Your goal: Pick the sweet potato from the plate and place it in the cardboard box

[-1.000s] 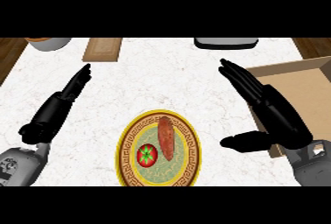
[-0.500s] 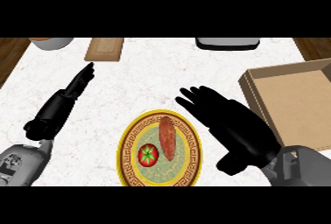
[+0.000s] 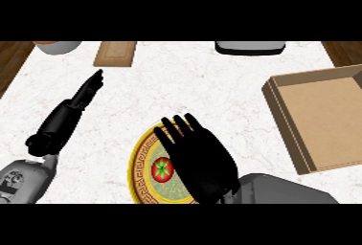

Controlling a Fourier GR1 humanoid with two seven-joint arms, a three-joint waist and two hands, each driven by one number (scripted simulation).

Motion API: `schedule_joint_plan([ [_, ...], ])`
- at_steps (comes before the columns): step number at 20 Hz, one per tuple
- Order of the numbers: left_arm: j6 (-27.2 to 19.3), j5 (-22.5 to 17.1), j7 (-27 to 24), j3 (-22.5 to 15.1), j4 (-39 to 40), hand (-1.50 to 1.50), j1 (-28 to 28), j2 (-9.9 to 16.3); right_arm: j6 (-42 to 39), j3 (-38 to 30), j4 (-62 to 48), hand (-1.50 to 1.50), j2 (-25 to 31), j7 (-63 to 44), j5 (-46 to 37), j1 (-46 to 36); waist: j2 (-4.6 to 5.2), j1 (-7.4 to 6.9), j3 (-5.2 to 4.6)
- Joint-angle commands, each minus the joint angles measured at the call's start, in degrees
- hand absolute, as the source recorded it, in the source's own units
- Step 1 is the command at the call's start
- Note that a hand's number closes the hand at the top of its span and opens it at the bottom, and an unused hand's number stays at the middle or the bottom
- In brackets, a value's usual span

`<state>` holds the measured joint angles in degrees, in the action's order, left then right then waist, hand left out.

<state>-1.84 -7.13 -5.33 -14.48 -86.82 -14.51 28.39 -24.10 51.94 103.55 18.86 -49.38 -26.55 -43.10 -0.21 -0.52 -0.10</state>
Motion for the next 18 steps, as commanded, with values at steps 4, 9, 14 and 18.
schedule_joint_plan([
  [4,2.1,0.2,1.2,2.4,-3.6,0.00,2.8,0.6,-3.9,2.1,-8.2,-1.50,-13.4,-8.6,-3.8,0.7,0.12,-0.05,0.08],
  [9,1.2,2.6,4.4,2.1,-5.6,0.00,1.6,-1.9,-6.6,0.4,-9.8,-1.50,-15.2,-7.9,-6.2,2.8,0.09,0.27,0.11],
  [14,3.9,3.2,-1.6,3.9,3.0,0.00,1.2,-3.6,-5.8,-0.4,-11.3,-1.50,-13.7,-4.5,-12.7,4.1,0.25,0.60,0.08],
  [18,7.1,2.6,-0.7,6.6,2.6,0.00,0.1,-2.4,-6.3,-5.0,-15.6,-1.50,-13.7,1.2,-15.5,3.2,0.26,0.44,0.09],
])
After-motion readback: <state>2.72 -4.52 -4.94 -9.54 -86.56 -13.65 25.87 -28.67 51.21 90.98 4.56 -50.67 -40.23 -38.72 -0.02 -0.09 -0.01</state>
